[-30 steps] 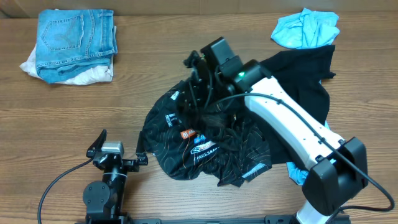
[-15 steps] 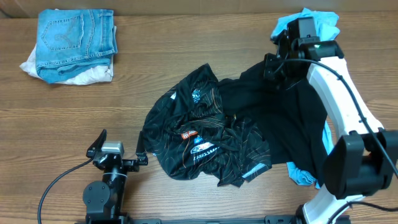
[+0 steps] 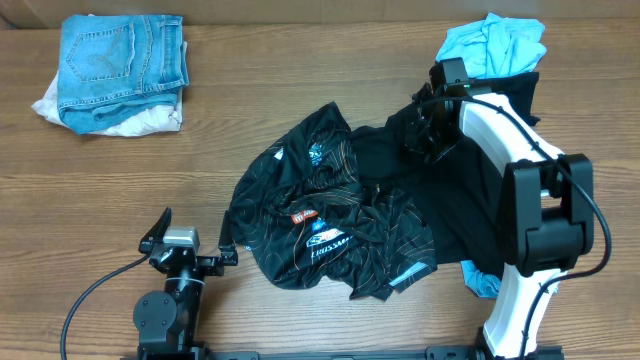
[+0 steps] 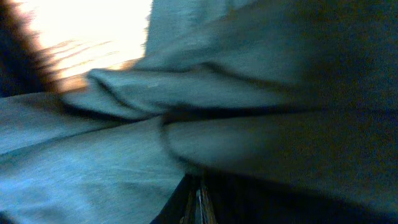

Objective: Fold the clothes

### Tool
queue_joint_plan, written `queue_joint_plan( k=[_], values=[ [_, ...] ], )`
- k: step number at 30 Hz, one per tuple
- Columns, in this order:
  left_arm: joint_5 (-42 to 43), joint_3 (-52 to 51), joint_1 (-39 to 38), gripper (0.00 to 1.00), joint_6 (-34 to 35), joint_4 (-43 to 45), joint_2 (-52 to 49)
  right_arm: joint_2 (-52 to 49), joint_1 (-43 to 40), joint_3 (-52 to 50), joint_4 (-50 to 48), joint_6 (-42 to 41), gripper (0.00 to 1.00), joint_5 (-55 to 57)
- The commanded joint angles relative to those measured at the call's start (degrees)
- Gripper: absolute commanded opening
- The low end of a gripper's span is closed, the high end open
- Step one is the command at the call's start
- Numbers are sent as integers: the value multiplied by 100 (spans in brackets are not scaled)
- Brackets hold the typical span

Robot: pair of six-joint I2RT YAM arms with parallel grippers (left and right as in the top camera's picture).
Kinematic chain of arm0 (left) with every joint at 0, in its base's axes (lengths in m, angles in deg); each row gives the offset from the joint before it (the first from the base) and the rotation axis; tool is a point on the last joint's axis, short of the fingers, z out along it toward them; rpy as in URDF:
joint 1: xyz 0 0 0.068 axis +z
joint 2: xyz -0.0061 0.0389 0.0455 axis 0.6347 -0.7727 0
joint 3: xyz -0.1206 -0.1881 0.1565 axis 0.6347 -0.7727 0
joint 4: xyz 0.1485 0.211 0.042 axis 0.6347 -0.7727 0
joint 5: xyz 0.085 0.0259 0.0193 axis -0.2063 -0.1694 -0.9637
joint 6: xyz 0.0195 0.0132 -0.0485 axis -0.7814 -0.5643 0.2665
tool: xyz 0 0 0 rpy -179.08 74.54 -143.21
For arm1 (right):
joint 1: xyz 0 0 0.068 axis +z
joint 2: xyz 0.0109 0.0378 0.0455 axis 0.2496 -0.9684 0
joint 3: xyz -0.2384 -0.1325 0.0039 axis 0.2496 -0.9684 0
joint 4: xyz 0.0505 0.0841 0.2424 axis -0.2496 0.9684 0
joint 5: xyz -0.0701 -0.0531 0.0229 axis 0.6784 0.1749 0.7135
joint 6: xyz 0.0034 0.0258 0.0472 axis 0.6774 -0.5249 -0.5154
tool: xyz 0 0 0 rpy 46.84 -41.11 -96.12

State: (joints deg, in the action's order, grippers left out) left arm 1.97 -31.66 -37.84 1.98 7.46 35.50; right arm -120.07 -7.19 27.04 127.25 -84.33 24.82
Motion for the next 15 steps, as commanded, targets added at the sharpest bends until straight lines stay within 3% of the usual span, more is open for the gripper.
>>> queue_joint_plan(
  k=[1,15],
  values=[
    [39,-24,39,100,-70,-7,61,-111,-131,-33,-28,42,8,603],
    [39,-24,39,100,-70,-7,61,-903,-1480,-35,-153,42,4,846]
  ],
)
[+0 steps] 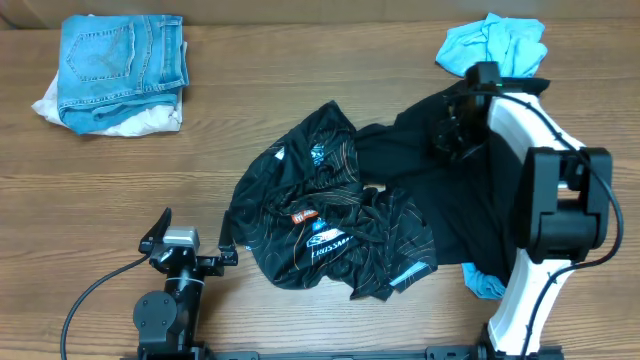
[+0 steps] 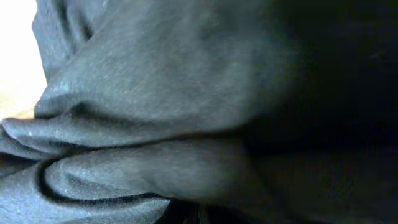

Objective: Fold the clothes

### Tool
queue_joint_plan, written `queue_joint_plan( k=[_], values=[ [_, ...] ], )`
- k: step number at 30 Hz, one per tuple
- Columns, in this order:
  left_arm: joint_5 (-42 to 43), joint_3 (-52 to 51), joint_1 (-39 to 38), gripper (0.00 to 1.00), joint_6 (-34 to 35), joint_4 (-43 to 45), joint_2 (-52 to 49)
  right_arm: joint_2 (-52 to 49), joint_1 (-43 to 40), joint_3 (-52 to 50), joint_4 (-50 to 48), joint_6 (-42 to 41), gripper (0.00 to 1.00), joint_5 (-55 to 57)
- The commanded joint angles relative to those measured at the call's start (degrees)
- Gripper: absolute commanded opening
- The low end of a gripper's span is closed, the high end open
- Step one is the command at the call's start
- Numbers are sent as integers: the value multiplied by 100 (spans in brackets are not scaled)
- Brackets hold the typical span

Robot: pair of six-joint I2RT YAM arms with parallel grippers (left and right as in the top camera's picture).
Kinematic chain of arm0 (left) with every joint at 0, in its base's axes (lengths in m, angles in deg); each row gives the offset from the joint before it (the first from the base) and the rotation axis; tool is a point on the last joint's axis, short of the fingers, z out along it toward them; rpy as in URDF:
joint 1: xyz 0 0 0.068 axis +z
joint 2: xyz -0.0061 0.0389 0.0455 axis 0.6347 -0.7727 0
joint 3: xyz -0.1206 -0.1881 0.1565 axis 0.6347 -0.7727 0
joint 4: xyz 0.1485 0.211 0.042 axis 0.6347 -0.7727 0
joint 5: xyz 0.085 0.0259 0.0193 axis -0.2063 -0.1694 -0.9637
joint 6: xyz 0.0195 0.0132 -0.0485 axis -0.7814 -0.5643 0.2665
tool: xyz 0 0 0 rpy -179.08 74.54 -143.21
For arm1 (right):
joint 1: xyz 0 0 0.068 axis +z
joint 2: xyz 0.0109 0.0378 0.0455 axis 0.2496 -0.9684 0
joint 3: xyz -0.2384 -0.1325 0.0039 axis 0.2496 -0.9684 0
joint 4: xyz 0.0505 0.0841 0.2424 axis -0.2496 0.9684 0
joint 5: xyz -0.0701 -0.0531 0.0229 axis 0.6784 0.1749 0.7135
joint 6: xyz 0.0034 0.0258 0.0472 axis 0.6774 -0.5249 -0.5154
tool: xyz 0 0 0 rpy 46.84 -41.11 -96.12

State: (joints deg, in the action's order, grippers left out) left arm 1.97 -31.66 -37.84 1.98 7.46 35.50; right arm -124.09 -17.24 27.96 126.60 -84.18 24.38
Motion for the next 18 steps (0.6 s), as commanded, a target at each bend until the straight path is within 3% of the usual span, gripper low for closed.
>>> queue_joint_plan(
  k=[1,10,18],
  values=[
    [39,-24,39,100,-70,-7,61,-501,-586,-127,-111,28,4,973],
    [39,-24,39,100,-70,-7,61,-501,-1740,-118,-140,-22,4,2361],
    [42,-24,39,100,-70,-7,61,-496,-3158,249,31,-1106,4,2824]
  ],
)
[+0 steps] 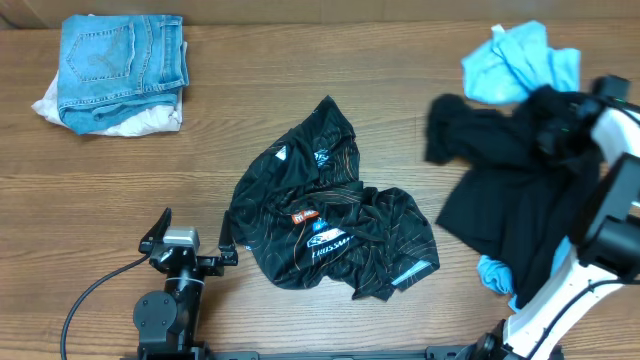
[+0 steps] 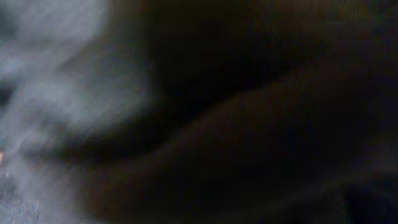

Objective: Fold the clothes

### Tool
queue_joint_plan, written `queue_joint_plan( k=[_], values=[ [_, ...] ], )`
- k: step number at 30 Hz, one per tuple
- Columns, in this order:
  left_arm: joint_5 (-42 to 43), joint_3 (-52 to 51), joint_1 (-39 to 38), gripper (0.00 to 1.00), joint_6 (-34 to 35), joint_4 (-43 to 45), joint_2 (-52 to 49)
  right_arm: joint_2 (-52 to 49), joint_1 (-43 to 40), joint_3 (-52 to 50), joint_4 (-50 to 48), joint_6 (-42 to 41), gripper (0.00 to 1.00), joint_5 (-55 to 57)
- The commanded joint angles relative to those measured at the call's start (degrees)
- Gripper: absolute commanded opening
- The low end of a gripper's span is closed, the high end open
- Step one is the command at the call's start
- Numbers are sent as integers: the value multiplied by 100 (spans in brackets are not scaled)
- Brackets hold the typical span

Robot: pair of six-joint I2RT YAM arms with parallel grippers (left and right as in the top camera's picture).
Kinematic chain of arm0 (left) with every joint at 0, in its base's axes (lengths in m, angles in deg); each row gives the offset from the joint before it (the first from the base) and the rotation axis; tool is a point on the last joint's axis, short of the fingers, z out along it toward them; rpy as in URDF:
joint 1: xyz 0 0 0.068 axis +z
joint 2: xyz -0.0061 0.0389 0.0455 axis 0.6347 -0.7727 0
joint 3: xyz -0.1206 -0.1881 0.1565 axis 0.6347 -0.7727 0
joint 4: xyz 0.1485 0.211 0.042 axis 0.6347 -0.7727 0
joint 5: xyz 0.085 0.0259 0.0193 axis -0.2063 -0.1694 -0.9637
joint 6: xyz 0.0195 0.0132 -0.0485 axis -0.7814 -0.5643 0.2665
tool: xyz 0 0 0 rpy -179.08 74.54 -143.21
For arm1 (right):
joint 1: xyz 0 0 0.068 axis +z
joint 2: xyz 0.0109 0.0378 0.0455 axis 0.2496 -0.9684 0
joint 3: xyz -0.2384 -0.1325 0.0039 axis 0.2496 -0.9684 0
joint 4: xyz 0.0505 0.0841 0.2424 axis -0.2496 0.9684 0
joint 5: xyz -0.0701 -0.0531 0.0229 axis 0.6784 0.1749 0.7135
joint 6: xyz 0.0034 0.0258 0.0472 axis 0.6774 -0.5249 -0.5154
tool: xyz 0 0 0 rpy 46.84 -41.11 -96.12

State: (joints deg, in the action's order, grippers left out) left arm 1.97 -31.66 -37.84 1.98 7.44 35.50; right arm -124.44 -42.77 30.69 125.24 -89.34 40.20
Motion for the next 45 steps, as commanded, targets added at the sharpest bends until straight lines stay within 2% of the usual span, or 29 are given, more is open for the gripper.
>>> queue_joint_plan(
  k=[1,5,10,13,17,20,23,27,33,45],
  values=[
    [39,-24,39,100,-70,-4,61,-461,-754,85,236,-695,4,1287],
    [39,-24,39,99,-70,-4,61,-461,-1220,658,629,-999,4,1508],
    [42,-24,39,100,-70,-2,61,-459,-1451,1884,1528,-992,5,1482],
    [42,-24,39,100,-70,-4,61,-437,-1390,2778,2179,-994,10,1405],
    [42,-24,39,100,-70,-4,61,-326,-1202,3604,2732,-890,14,542],
    [42,-24,39,100,-70,-4,61,-199,-984,3845,3014,-374,15,-448],
    [39,-24,39,100,-70,-2,61,-170,-684,3840,3414,-9,15,-920],
    [39,-24,39,100,-70,-4,61,-179,-7,3467,3832,271,14,-920],
    [39,-24,39,100,-70,-4,61,-181,730,2638,3665,299,14,-802],
    [42,-24,39,100,-70,-4,61,-181,920,758,3012,302,11,-750]
  ],
)
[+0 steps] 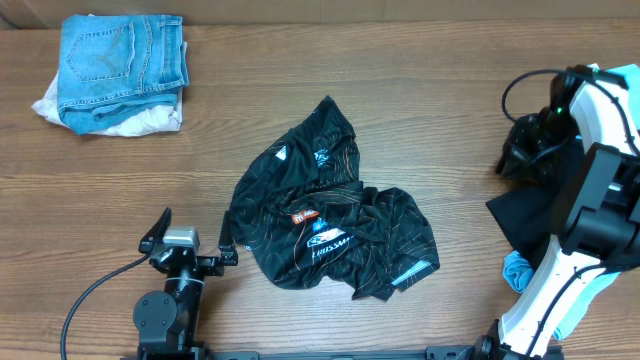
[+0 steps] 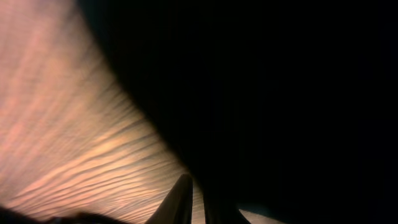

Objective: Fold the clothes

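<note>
A black patterned sports shirt (image 1: 330, 222) lies crumpled in the middle of the table. At the far right my right gripper (image 1: 532, 148) is shut on a plain black garment (image 1: 520, 215), which hangs bunched from it and trails toward the front. The right wrist view shows that black garment (image 2: 280, 93) filling most of the frame, with the right gripper (image 2: 196, 190) closed at the bottom edge over wood grain. My left gripper (image 1: 192, 248) rests open near the front left, well clear of the patterned shirt.
Folded blue jeans (image 1: 122, 55) lie on a white garment (image 1: 150, 120) at the back left corner. A scrap of light blue cloth (image 1: 517, 270) shows under the black garment at the front right. The right arm's white links (image 1: 600, 110) stand along the right edge.
The right gripper moved further right with the black garment, now bunched at the table's right edge. The light blue shirt at the back right is gone from the overhead view.
First the right gripper was down on the black garment, which overlapped the patterned shirt. Then it was a little further right with the cloth. Then the garment was clear of the patterned shirt, and now it hangs at the right edge. The left arm stayed still.
</note>
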### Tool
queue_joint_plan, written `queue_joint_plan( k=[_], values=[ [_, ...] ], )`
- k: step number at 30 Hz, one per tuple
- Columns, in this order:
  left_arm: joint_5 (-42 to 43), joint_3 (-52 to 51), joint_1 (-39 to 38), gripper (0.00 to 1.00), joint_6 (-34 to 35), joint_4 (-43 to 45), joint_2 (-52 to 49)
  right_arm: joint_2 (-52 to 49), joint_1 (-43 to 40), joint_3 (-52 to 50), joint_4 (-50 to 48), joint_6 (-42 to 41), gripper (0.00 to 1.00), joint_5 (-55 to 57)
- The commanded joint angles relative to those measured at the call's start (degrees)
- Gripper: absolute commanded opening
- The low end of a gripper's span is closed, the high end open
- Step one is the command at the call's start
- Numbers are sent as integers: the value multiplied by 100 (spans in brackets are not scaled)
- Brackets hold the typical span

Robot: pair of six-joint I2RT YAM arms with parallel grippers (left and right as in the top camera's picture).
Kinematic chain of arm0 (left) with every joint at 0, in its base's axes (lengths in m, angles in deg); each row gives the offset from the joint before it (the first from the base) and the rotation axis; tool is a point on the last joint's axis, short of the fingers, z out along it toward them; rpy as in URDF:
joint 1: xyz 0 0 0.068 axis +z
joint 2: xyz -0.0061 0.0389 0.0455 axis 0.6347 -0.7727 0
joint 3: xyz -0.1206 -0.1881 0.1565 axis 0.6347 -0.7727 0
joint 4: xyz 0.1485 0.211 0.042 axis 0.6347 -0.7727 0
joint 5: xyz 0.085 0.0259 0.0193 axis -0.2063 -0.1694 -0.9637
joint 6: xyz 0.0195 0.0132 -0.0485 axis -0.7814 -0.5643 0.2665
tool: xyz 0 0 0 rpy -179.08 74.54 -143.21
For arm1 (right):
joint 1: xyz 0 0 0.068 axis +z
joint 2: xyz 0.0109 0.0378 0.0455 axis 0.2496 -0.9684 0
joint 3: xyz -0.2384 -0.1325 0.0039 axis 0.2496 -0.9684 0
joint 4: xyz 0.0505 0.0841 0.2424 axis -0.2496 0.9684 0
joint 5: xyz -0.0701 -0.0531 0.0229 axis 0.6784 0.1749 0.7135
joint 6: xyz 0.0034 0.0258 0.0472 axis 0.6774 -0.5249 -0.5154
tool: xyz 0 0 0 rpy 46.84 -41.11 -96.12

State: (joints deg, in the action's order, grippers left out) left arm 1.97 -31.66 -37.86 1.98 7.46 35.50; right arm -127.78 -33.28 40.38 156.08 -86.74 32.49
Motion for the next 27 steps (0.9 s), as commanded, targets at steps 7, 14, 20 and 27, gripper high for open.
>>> queue_joint_plan(
  k=[7,14,20,27],
  values=[
    [39,-24,42,100,-70,-7,61,153,-87,-745,-251,-153,11,455],
    [42,-24,42,100,-70,-7,61,153,-352,-863,-271,-636,11,1644],
    [42,-24,42,100,-70,-7,61,153,-931,-863,-529,-636,14,2361],
    [42,-24,42,100,-70,-7,61,153,-2076,-824,-909,-730,16,3213]
  ],
)
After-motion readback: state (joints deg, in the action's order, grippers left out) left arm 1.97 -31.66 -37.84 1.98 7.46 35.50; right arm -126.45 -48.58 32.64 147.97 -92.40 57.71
